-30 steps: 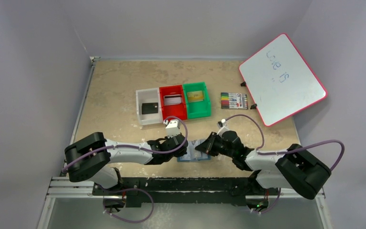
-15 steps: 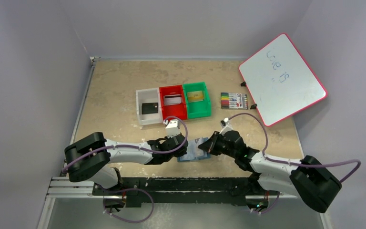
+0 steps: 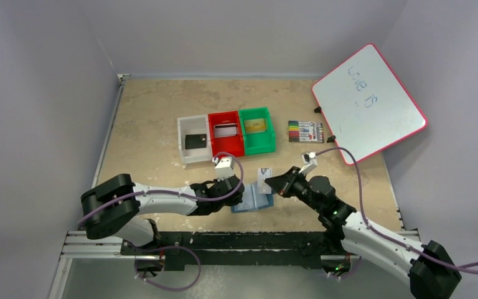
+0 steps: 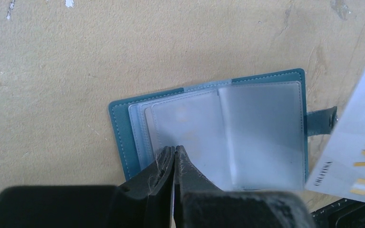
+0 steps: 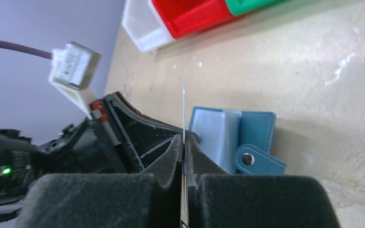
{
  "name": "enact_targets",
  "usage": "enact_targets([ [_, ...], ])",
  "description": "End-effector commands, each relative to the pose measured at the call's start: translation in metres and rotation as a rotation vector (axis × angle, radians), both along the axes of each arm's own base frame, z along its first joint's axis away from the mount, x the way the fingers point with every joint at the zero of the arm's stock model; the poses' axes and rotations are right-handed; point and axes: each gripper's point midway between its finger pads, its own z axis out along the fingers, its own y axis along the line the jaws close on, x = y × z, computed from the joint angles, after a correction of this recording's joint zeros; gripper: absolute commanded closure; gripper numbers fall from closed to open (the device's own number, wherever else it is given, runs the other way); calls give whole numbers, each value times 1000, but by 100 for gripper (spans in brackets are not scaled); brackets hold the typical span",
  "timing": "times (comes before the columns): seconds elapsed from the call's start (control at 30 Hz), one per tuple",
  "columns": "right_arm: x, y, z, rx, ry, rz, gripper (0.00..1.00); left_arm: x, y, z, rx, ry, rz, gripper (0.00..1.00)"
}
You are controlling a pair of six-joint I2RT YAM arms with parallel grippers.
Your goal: Take the credit cards out of the card holder
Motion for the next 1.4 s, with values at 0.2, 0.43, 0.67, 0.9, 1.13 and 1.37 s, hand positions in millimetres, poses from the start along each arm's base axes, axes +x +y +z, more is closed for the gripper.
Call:
enact_targets([
  [0.2, -1, -3, 58, 21, -452, 78, 100, 1, 6, 29, -49, -52, 17, 91],
  [0.43, -7, -3, 86, -60, -753, 148, 100, 6, 18, 49, -83, -98, 68, 82],
  [0.67, -8, 7, 85, -149, -823, 234, 100, 10, 30, 55, -92, -123, 124, 79],
  [0.9, -2, 12, 93, -190, -880, 245, 100, 12, 51, 53, -14, -142, 163, 79],
  [1.13, 36, 16, 103, -496, -957, 270, 100, 16, 124, 53, 287, -215, 295, 74],
  [1.37, 87, 38, 125, -737, -1051, 303, 100, 27, 181, 45, 332, -166, 420, 44],
])
